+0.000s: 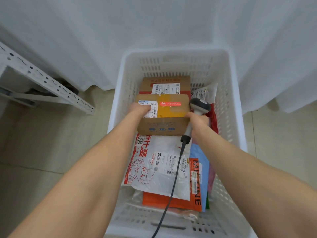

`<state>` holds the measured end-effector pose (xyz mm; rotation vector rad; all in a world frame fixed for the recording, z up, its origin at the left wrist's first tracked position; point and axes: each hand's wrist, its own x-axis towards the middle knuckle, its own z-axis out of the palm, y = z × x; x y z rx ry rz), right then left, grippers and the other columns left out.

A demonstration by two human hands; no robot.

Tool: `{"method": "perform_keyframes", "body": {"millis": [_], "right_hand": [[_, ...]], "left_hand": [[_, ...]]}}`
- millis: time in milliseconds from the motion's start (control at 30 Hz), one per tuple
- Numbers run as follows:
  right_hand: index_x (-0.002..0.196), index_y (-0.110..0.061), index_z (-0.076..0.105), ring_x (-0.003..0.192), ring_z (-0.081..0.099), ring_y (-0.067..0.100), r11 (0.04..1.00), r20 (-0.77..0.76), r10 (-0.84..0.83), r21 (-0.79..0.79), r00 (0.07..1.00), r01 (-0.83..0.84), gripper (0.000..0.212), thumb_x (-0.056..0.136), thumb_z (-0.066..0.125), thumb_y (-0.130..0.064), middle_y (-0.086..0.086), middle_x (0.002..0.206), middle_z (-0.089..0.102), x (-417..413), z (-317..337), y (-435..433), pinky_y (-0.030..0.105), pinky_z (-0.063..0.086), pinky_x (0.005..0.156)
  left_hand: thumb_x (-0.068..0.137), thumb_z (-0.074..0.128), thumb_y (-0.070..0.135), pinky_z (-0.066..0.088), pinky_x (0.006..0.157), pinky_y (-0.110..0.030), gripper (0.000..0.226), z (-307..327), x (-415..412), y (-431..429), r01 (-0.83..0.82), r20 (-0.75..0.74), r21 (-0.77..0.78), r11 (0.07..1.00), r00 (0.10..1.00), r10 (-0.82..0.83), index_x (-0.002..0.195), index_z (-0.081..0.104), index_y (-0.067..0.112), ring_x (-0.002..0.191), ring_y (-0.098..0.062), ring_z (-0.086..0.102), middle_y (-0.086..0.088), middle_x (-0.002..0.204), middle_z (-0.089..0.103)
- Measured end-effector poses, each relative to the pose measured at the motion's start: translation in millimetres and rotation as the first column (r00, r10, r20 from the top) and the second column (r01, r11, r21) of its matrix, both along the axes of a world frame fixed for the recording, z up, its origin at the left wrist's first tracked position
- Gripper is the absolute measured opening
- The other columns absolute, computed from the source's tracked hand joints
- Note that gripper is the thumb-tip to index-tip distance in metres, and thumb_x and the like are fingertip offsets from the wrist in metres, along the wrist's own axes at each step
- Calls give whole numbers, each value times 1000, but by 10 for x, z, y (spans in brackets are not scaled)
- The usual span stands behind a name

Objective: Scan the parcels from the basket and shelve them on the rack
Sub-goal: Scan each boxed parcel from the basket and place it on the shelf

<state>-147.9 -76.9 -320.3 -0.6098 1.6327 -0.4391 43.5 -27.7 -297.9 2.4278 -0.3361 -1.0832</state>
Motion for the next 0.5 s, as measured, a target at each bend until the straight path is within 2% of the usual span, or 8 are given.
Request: {"method": "perform_keyframes", "body": {"millis": [100, 133, 233, 400, 500], "right_hand": [[129, -5, 50, 103, 63, 31, 998, 67, -66, -5, 996, 67, 62, 76, 79, -17, 13, 118, 63, -23, 278, 101, 50, 52, 94], [128, -5, 51, 103, 63, 31, 995, 95, -95, 0, 991, 95, 61, 76, 79, -18, 14, 118, 64, -28, 414, 138, 50, 52, 94], [131, -5, 50, 109, 62, 32, 985, 136, -174, 30, 975, 172, 67, 76, 82, -25, 13, 120, 63, -56, 898, 263, 50, 50, 98], [133, -12, 50, 114, 61, 30, 962, 196, -269, 104, 943, 253, 67, 75, 83, -21, 12, 123, 64, -204, 1852, 565, 50, 46, 102], [136, -11, 47, 112, 62, 30, 955, 214, -290, 124, 933, 269, 72, 75, 83, -20, 10, 123, 64, -259, 2511, 756, 50, 47, 102]], "left_hand": [[87, 64, 19, 55, 72, -33, 14, 294, -37, 102, -148, -62, -100, 984, 988, 142, 96, 57, 10, 83, -22, 66, -9, 105, 68], [86, 64, 21, 55, 71, -32, 15, 434, -37, 147, -190, -58, -131, 973, 981, 184, 94, 56, 11, 80, -21, 65, -8, 103, 68], [84, 64, 31, 56, 83, -39, 38, 961, -35, 299, -301, -102, -212, 930, 953, 285, 113, 55, 9, 88, -23, 68, -7, 106, 69], [89, 58, 44, 51, 93, -42, 42, 2016, -50, 603, -250, -135, -279, 927, 966, 220, 116, 59, 11, 100, -26, 65, -7, 110, 68], [93, 52, 44, 52, 82, -34, 35, 2732, -61, 781, -241, -158, -321, 916, 967, 199, 108, 62, 14, 92, -20, 65, -3, 102, 70]]}}
